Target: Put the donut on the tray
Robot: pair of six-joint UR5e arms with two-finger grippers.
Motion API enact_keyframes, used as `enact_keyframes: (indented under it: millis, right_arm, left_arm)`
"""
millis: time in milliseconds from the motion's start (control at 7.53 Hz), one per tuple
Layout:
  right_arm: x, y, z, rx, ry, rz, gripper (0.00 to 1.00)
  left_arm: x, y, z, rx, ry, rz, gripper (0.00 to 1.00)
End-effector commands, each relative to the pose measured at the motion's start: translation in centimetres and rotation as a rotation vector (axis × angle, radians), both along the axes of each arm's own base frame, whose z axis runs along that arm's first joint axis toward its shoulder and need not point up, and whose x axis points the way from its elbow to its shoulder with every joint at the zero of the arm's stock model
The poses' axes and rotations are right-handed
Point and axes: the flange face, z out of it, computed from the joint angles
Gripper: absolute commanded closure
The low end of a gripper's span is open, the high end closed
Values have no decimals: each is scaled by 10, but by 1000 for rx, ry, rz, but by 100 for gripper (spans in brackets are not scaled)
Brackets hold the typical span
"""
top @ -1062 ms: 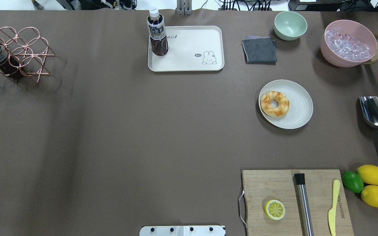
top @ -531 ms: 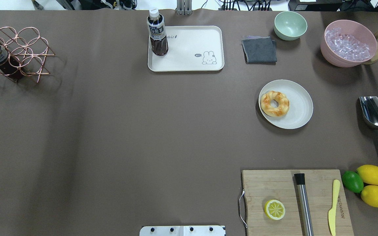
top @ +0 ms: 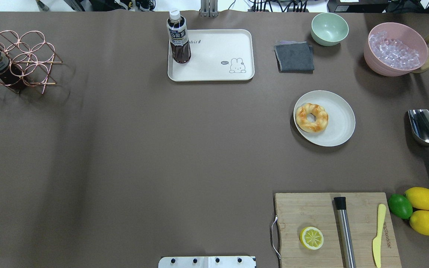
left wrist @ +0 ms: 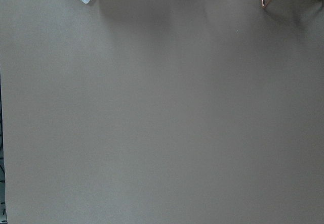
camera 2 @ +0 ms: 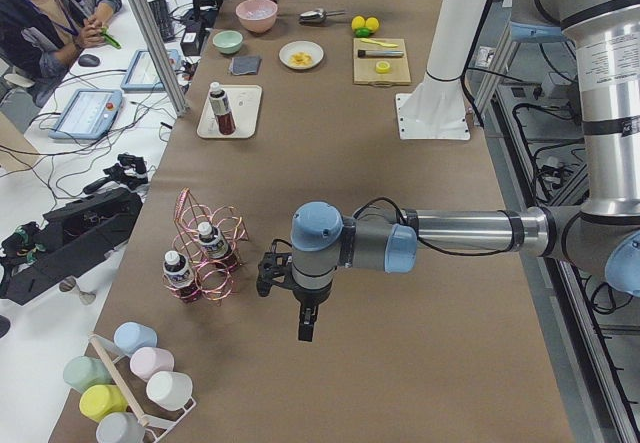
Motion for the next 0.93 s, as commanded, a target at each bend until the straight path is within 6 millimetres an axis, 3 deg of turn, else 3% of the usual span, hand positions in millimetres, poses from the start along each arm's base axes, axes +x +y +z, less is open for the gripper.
enact_keyframes:
  millis: [0,265,398,796]
  right_arm:
    - [-23,-5,-10,20,-5,-46,0]
    - [-45,-13,-31,8,-11,-27,0]
    - [-72,-27,-49,-15,-18,-9,0]
    - [-185,-65,-142,81,-64,-114,0]
  left_arm:
    - [0,0,0,0,0,0,2]
    - [0,0,0,0,0,0,2]
    - [0,2,1,-2,0,1,2]
    - [0,2,2,-1,0,2,2]
